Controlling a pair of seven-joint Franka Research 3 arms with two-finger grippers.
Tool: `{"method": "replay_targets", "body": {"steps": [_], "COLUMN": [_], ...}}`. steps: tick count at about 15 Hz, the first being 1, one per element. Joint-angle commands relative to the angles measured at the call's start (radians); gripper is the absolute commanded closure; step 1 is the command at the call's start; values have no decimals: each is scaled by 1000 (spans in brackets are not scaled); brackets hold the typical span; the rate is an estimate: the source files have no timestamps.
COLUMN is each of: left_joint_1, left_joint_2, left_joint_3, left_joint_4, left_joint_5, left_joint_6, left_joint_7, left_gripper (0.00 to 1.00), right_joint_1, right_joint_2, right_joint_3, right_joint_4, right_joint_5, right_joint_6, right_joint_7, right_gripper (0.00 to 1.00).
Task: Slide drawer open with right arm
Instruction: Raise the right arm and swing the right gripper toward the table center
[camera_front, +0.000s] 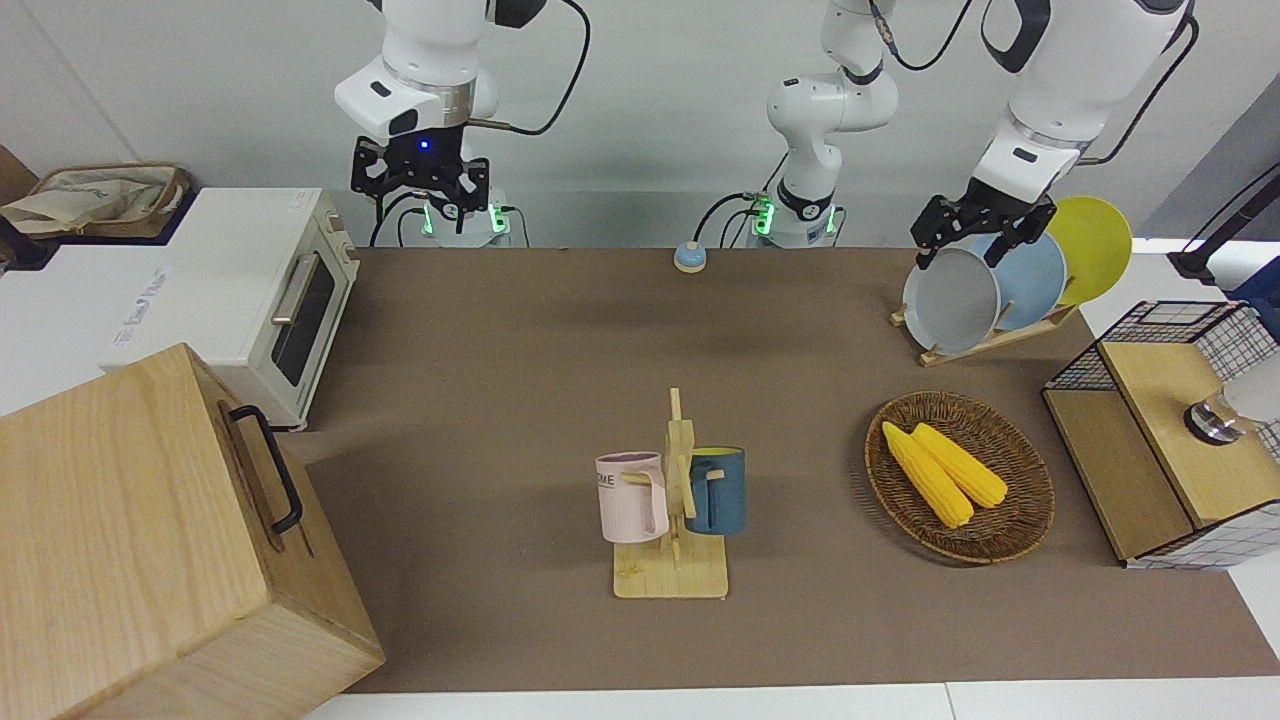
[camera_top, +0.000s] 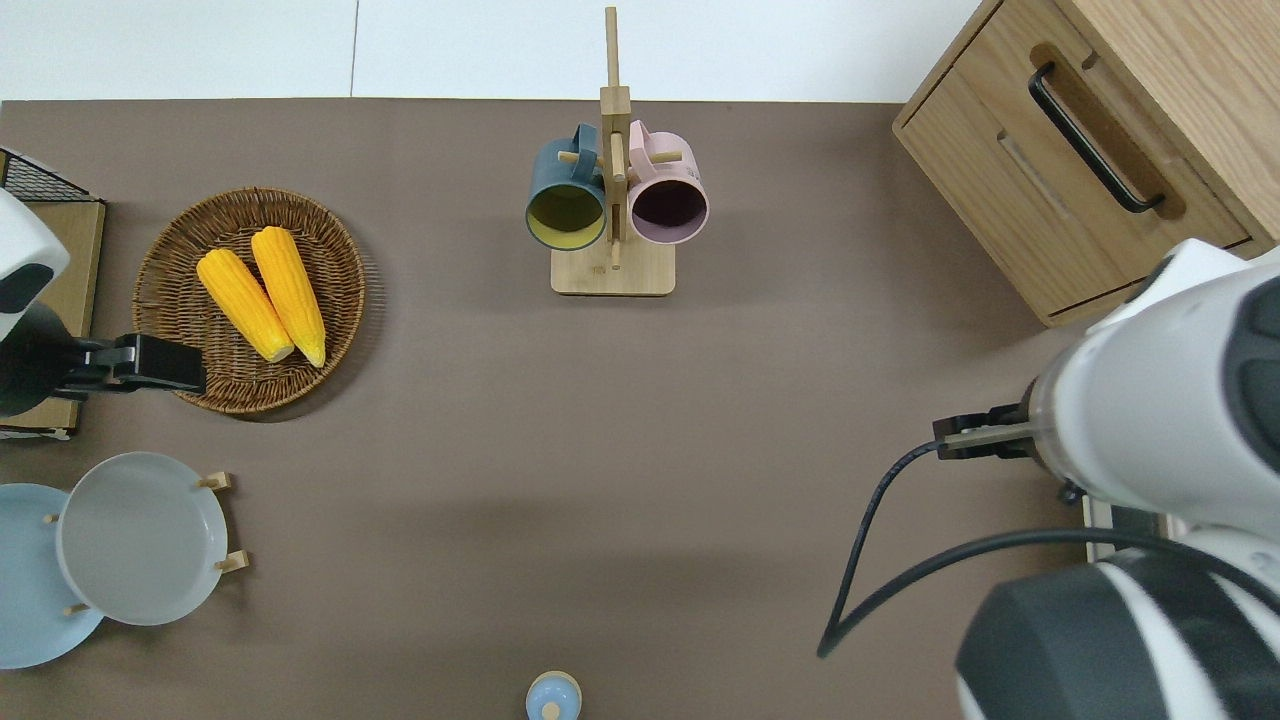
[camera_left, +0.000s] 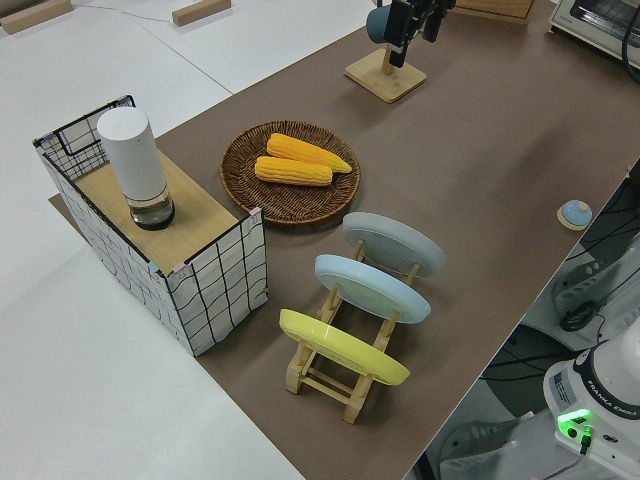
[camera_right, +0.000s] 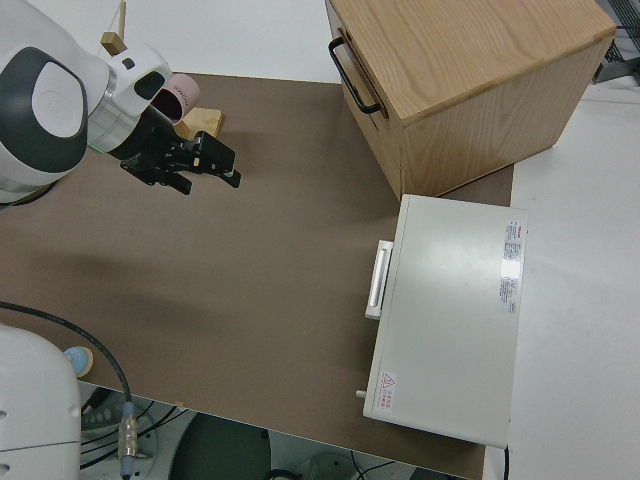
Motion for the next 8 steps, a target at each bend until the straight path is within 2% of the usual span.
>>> {"method": "replay_targets", "body": {"steps": [1, 3, 5, 8], "left_joint_1": [-5, -5, -5, -6], "left_joint_2": [-7, -9, -7, -9], "left_joint_3": [4, 4, 4, 2], "left_joint_4": [1, 1, 1, 1], "left_joint_5": [13, 13, 13, 13], "left_joint_6": [-5, -5, -5, -5], "left_joint_7": [5, 6, 5, 6], "left_gripper": [5, 5, 2, 2], "right_joint_1": [21, 21, 21, 36], "right_joint_2": [-7, -3, 5, 6], "right_joint_3": [53, 100, 113, 128], "right_joint_4": [-98, -150, -161, -201], "right_joint_5": [-130, -231, -283, -397], "right_joint_6": [56, 68, 66, 66], "right_joint_7": [111, 168, 161, 96], "right_gripper": [19, 19, 19, 19]}}
